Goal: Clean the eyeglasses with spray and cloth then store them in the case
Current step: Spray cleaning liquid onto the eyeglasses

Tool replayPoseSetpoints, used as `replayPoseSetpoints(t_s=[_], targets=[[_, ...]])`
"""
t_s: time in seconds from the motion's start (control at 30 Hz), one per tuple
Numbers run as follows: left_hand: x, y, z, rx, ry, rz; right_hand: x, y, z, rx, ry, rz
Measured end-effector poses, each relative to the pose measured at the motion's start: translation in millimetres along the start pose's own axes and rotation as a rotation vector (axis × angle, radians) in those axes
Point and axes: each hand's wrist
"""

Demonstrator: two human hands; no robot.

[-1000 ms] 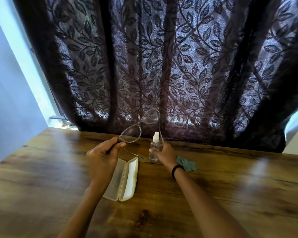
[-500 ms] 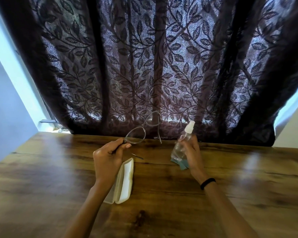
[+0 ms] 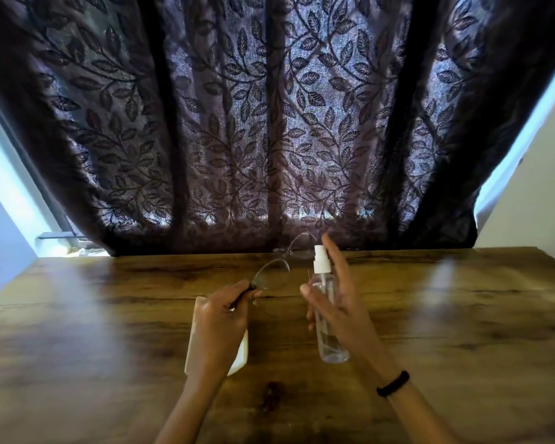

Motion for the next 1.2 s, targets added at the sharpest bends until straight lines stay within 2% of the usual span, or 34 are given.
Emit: replayPoseSetpoints(t_s=[0.4, 0.57, 1.0, 1.2], targets=[[4, 14, -5, 0.065, 0.057, -0.042, 15, 30, 2, 0.118, 0.511, 0.193], [6, 23, -10, 0.062, 0.068, -0.065, 17, 35, 6, 0.095, 0.656, 0.233], [10, 24, -4, 0.029, 0.037, -0.086, 7, 13, 42, -0.137, 0.622, 0.276], [5, 25, 0, 0.011, 0.064, -0.083, -3, 17, 52, -0.264, 0.395, 0.098]])
Point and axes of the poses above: each hand's wrist, its own y-axis away from the middle knuckle, its own z-axis out of the back of the hand, x = y × z, and after that the axes turned 12 degrees about -x, right-handed
